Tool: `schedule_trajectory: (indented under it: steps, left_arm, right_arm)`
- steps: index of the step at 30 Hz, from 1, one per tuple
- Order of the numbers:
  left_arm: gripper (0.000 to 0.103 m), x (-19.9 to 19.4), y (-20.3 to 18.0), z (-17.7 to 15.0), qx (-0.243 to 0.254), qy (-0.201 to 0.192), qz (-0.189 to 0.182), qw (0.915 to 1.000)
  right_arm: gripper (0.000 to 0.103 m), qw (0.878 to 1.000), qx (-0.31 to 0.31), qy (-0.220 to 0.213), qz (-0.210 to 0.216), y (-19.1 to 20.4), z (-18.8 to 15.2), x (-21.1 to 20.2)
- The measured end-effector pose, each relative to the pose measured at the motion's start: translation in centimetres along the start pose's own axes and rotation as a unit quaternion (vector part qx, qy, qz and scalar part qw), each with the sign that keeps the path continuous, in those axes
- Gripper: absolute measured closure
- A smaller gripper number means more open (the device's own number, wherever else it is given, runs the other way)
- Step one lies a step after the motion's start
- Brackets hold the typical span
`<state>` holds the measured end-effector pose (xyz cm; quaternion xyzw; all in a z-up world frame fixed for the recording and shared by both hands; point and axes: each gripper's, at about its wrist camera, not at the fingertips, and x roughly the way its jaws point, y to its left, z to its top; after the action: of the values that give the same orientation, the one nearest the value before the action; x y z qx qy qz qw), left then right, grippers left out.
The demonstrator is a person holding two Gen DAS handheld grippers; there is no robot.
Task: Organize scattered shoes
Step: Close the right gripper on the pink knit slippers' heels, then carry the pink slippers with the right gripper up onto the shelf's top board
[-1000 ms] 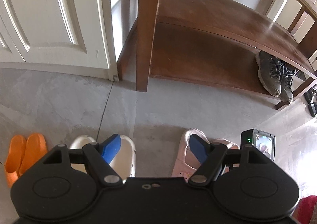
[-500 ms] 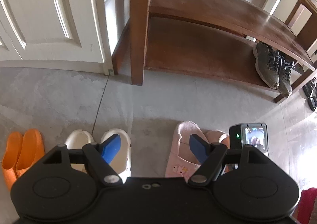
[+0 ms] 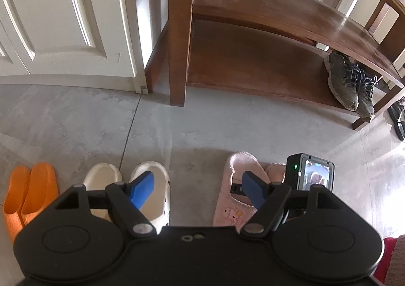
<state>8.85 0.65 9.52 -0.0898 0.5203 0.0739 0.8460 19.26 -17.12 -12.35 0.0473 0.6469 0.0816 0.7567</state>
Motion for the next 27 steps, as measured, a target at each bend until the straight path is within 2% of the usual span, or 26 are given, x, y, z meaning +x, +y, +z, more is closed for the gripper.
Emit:
schedule_trajectory:
  steps: [4,12,14,15,16,17,22,24,27]
  left_arm:
    - [0.027,0.2,0.1,-0.1,0.002,0.004,-0.002,1.0]
    - [0.027,0.4,0.6,-0.1,-0.004,0.01,-0.002,0.9999]
    - [0.027,0.4,0.6,-0.1,-0.004,0.009,-0.002,1.0]
    - [0.027,0.4,0.6,-0.1,-0.004,0.008,-0.002,1.0]
    - [0.027,0.4,0.6,0.0,-0.005,0.008,-0.003,1.0]
    - [0.027,0.4,0.5,0.0,-0.005,0.008,-0.004,0.9999]
    - [0.027,-1.2,-0.1,1.4,0.0,-0.005,-0.007,1.0]
    - [0.027,-1.8,-0.4,2.0,0.002,-0.01,-0.009,0.9999]
    - [0.027,-2.8,-0.8,2.9,0.004,-0.017,-0.011,0.9998]
  right_arm:
    - [0.0,0.997,-0.069,0.016,-0.028,1.6,-0.1,0.6]
    - [0.001,0.998,-0.056,-0.01,-0.025,1.4,-0.4,0.3]
    - [0.013,0.998,-0.059,-0.019,-0.03,1.4,-0.4,0.0]
    - [0.037,0.998,-0.062,-0.021,-0.027,1.2,-0.4,-0.2]
    - [0.086,0.997,-0.065,-0.022,-0.021,0.9,-0.4,-0.5]
    - [0.089,0.997,-0.068,-0.023,-0.015,0.6,-0.4,-0.7]
    - [0.091,0.996,-0.083,-0.023,0.014,-0.7,-0.1,-1.7]
    - [0.091,0.996,-0.085,-0.018,0.016,-0.6,0.1,-2.0]
    - [0.091,0.994,-0.105,-0.026,0.012,-0.4,0.0,-4.7]
